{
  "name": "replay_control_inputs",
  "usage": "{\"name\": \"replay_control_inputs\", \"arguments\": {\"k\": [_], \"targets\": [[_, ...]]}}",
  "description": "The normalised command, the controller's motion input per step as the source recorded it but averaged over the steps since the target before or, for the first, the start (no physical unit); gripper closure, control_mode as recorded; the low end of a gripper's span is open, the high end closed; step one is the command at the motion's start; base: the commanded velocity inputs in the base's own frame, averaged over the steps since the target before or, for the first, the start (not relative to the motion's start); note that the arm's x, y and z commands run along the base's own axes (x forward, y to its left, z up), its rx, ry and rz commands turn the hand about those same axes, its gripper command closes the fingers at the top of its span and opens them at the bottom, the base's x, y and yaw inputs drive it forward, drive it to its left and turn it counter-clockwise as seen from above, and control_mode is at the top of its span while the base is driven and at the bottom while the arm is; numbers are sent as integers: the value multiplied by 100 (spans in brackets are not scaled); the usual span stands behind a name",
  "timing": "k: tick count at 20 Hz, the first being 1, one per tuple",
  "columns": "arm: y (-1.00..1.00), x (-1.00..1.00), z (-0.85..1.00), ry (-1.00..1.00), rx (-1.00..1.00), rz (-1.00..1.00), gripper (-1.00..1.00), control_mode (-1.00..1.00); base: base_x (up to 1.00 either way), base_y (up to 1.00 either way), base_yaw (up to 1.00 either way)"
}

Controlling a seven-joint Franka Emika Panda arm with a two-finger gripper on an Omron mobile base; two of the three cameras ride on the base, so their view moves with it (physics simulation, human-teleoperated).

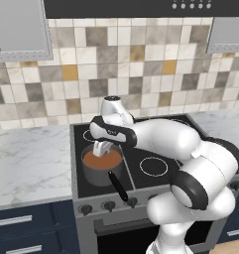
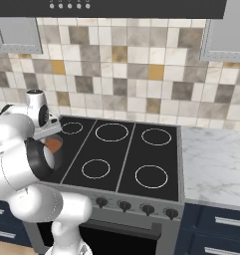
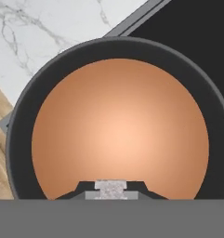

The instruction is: Pick up the sugar cube(s) and place them in the saucepan with hot chocolate.

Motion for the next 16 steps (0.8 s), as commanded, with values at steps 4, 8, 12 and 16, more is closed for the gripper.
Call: {"name": "replay_control_inputs", "arguments": {"k": [4,8,12,16], "targets": [[-2,0,0,1,0,1,-100,-100,0,0,0],[0,0,0,0,0,0,-100,-100,0,0,0],[0,0,0,0,0,0,-100,-100,0,0,0],[0,0,6,0,0,1,-100,-100,0,0,0]]}}
